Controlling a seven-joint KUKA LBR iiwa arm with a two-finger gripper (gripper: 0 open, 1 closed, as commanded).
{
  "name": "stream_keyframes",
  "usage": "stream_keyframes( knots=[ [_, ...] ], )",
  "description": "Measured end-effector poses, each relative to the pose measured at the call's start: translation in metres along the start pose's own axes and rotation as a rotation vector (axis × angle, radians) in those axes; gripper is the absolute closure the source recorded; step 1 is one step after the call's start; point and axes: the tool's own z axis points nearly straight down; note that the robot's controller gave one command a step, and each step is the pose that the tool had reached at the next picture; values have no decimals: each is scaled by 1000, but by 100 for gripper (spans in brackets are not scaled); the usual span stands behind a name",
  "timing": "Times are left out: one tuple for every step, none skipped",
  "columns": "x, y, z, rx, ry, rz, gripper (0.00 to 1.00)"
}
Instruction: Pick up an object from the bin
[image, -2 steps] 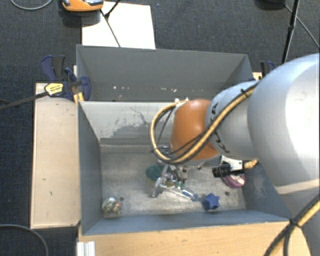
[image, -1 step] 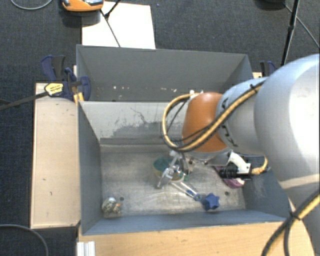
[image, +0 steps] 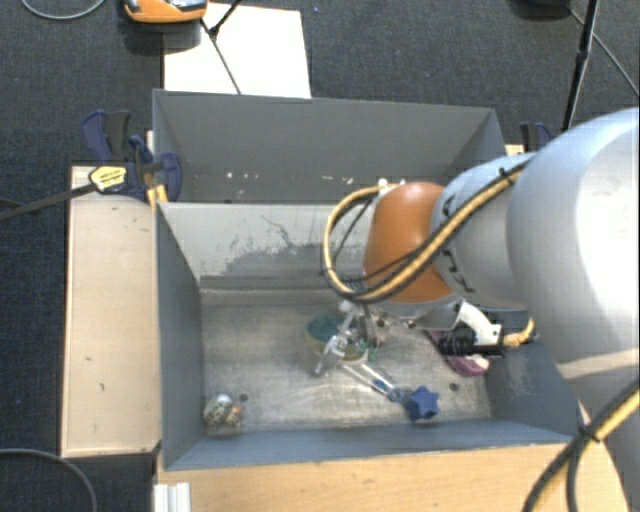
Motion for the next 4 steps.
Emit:
stream_keyframes(
  knots=[
    [-1,1,-1,0,-1,-2,0],
    [-3,1,-2,-2,-6,-2,100],
    [-4,2,-21,2,1,-4,100],
    [-5,3,-61,2,1,-10,100]
  ],
)
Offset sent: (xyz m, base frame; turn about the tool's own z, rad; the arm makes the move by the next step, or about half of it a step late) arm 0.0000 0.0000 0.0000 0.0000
